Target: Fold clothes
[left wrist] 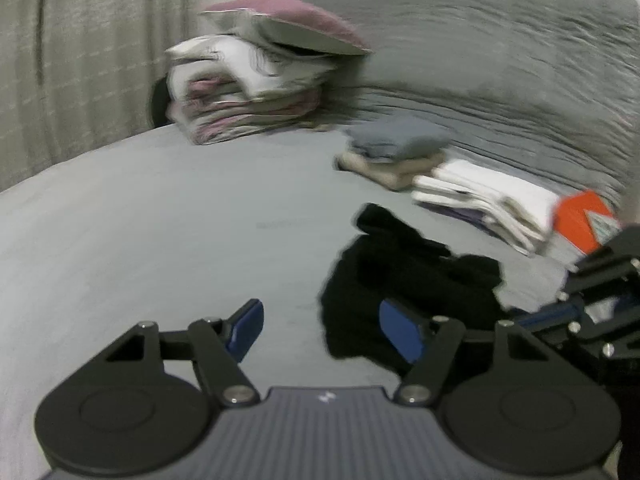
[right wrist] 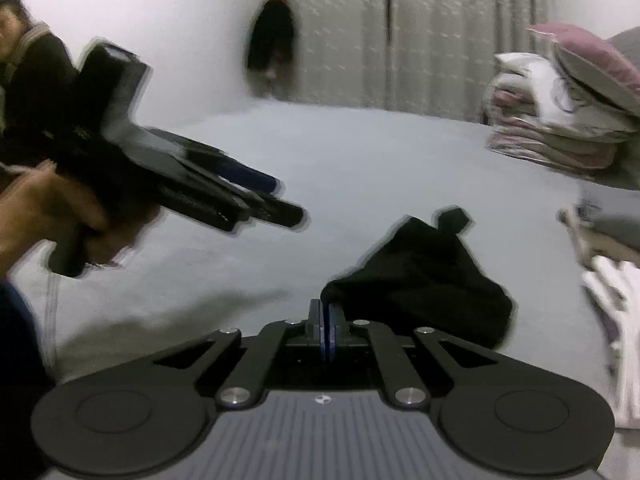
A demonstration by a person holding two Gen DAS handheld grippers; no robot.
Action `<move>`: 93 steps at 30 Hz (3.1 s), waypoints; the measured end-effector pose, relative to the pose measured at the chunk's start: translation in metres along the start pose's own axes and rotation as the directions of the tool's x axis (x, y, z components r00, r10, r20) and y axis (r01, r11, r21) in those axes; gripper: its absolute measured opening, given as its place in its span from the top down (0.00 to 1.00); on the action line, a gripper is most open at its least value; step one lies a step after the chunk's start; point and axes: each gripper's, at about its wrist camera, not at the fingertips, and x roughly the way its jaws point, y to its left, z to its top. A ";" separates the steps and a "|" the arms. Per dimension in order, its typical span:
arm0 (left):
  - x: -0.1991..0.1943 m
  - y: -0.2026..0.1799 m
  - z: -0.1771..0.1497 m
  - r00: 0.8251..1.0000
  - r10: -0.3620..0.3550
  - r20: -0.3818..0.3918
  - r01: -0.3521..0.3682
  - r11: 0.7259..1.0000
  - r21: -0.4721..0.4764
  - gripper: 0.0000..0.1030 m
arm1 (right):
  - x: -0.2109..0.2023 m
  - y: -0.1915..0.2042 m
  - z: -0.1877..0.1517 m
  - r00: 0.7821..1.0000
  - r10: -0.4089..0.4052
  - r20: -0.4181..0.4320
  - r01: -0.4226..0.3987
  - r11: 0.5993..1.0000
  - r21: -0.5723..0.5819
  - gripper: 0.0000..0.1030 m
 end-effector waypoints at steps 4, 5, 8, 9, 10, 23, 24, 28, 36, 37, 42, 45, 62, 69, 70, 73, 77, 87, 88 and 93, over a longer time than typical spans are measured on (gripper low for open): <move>0.004 -0.002 0.001 0.993 -0.113 -0.021 0.112 0.992 -0.063 0.37 | 0.002 0.018 -0.006 1.000 0.023 -0.002 -0.023 0.998 -0.063 0.95; 0.004 -0.004 0.002 0.990 -0.141 -0.021 0.139 0.988 -0.072 0.37 | 0.003 0.025 -0.008 0.999 0.036 -0.004 -0.036 0.996 -0.086 0.95; 0.010 -0.011 0.002 0.979 -0.199 -0.031 0.196 0.977 -0.088 0.37 | 0.015 0.045 -0.018 1.000 -0.004 -0.025 0.000 0.986 -0.169 0.95; 0.015 -0.015 0.001 0.977 -0.205 -0.051 0.200 0.976 -0.089 0.37 | 0.016 0.048 -0.020 0.999 -0.023 -0.031 0.017 0.983 -0.185 0.95; 0.020 -0.019 0.000 0.975 -0.206 -0.079 0.199 0.976 -0.088 0.39 | 0.016 0.050 -0.023 0.998 -0.042 -0.038 0.034 0.980 -0.194 0.93; 0.024 -0.011 -0.004 0.978 -0.196 -0.073 0.173 0.954 -0.246 0.95 | -0.060 -0.038 -0.047 0.952 -0.248 -0.180 0.277 0.948 0.159 0.52; 0.022 -0.008 -0.003 0.979 -0.196 -0.060 0.173 0.948 -0.267 0.95 | -0.061 -0.048 -0.053 0.942 -0.251 -0.222 0.296 0.934 0.199 0.52; 0.015 0.002 -0.001 0.982 -0.190 -0.008 0.175 0.920 -0.350 0.95 | -0.054 -0.056 -0.074 0.925 -0.224 -0.307 0.306 0.918 0.253 0.52; -0.035 0.039 -0.002 0.970 -0.141 0.197 0.228 0.808 -0.543 0.95 | -0.070 -0.049 -0.051 0.961 -0.249 -0.123 0.269 0.944 0.191 0.92; -0.045 0.041 -0.001 0.967 -0.119 0.224 0.227 0.802 -0.553 0.95 | -0.073 -0.049 -0.047 0.961 -0.259 -0.097 0.273 0.945 0.183 0.93; -0.112 0.044 0.013 0.925 -0.018 0.379 0.259 0.760 -0.596 0.95 | -0.089 -0.051 -0.022 0.950 -0.307 0.050 0.297 0.943 0.148 0.93; -0.156 0.041 0.029 0.887 0.038 0.460 0.282 0.744 -0.606 0.95 | -0.114 -0.054 0.029 0.912 -0.352 0.211 0.337 0.936 0.103 0.93; -0.339 -0.027 0.124 0.668 0.352 0.655 0.052 0.857 -0.513 0.95 | -0.208 0.012 0.204 0.631 -0.271 0.727 0.554 0.814 -0.178 0.94; -0.319 -0.013 0.134 0.678 0.452 0.580 -0.073 0.827 -0.558 0.95 | -0.164 0.016 0.207 0.677 -0.260 0.689 0.533 0.818 -0.216 0.94; -0.312 -0.009 0.136 0.683 0.460 0.567 -0.086 0.822 -0.562 0.95 | -0.154 0.015 0.208 0.682 -0.262 0.683 0.533 0.817 -0.219 0.94; -0.289 0.011 0.143 0.700 0.489 0.521 -0.131 0.805 -0.579 0.95 | -0.120 0.012 0.215 0.698 -0.274 0.662 0.542 0.806 -0.237 0.94; -0.234 0.060 0.153 0.740 0.536 0.405 -0.222 0.765 -0.605 0.95 | -0.058 -0.009 0.235 0.738 -0.308 0.601 0.547 0.795 -0.263 0.94; 0.016 0.264 0.102 0.905 0.408 -0.120 -0.379 0.646 -0.662 0.51 | 0.251 -0.127 0.264 0.871 -0.470 0.144 0.491 0.821 -0.290 0.95; 0.035 0.277 0.088 0.903 0.390 -0.178 -0.401 0.623 -0.672 0.51 | 0.278 -0.138 0.253 0.871 -0.486 0.075 0.485 0.823 -0.297 0.95; 0.056 0.292 0.024 0.914 0.324 -0.245 -0.397 0.590 -0.703 0.48 | 0.322 -0.184 0.174 0.871 -0.460 -0.174 0.433 0.885 -0.173 0.86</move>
